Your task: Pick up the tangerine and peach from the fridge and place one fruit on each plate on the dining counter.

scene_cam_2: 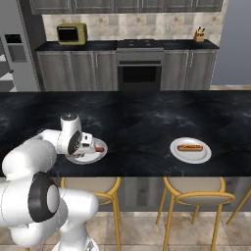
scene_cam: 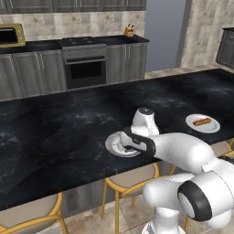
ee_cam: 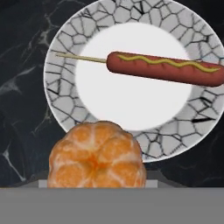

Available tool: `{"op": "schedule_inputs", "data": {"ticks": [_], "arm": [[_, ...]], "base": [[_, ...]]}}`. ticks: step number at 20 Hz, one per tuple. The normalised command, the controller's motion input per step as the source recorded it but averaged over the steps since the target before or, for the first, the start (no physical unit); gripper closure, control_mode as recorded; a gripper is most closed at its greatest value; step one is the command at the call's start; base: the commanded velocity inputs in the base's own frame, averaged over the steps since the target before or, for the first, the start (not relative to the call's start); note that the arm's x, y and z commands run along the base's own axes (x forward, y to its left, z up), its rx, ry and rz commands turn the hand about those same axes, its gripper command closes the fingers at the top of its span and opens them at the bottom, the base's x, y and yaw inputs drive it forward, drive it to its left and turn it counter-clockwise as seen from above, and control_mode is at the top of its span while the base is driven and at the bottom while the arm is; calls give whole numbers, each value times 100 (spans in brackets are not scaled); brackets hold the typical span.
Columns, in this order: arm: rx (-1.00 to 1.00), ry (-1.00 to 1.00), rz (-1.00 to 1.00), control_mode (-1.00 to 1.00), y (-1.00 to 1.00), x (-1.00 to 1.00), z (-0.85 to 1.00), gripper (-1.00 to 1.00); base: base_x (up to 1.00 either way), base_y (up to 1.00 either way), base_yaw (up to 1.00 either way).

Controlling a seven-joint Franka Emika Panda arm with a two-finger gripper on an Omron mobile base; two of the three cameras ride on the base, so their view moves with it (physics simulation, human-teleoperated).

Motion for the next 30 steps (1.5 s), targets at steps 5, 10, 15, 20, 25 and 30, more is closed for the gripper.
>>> {"op": "schedule_inputs", "data": {"ticks": [5, 10, 15, 20, 25, 30], "arm": [[0, 16, 0, -100, 1, 41, -16, 100], [0, 21, 0, -100, 0, 4, -35, 100], [0, 13, 0, -100, 0, 3, -34, 100], [0, 4, 0, -100, 0, 26, -2, 100], [0, 3, 0, -100, 2, 20, -2, 100], [0, 4, 0, -100, 0, 0, 0, 100]], "base": [[0, 0, 0], [0, 0, 0], [0, 0, 0], [0, 0, 0], [0, 0, 0], [0, 0, 0]]}}
